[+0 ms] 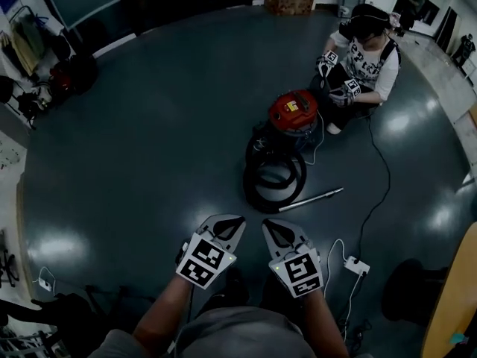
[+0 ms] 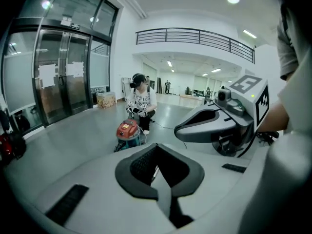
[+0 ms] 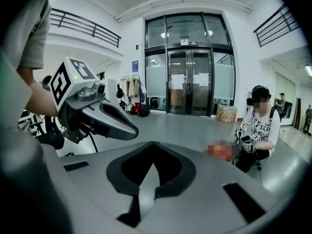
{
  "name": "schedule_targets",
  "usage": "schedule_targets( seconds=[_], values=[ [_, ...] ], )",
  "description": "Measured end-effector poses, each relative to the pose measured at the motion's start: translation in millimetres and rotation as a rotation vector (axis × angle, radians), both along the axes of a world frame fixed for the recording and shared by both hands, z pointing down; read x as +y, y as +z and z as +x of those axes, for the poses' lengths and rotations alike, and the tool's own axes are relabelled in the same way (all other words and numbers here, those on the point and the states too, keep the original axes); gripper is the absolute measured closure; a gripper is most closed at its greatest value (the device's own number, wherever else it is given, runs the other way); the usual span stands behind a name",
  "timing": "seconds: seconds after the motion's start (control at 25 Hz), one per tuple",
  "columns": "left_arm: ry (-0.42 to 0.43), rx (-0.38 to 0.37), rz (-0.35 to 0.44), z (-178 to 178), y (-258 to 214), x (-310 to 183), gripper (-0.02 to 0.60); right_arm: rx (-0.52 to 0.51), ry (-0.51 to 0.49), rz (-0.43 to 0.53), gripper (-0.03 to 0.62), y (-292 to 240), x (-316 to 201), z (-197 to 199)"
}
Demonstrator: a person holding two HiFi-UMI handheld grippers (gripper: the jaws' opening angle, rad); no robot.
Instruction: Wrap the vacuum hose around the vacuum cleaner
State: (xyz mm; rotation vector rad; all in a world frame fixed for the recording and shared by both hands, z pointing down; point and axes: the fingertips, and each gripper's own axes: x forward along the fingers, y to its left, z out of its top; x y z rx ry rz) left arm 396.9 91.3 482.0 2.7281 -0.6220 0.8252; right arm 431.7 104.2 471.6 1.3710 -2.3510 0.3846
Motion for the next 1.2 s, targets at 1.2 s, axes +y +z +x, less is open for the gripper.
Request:
schedule_targets(
  seconds=[1.2],
  values=[
    [-0.590, 0.280, 0.373, -195, -244, -32, 0.575, -0.287, -0.366, 0.363, 0.588, -248, -41, -191]
  ],
)
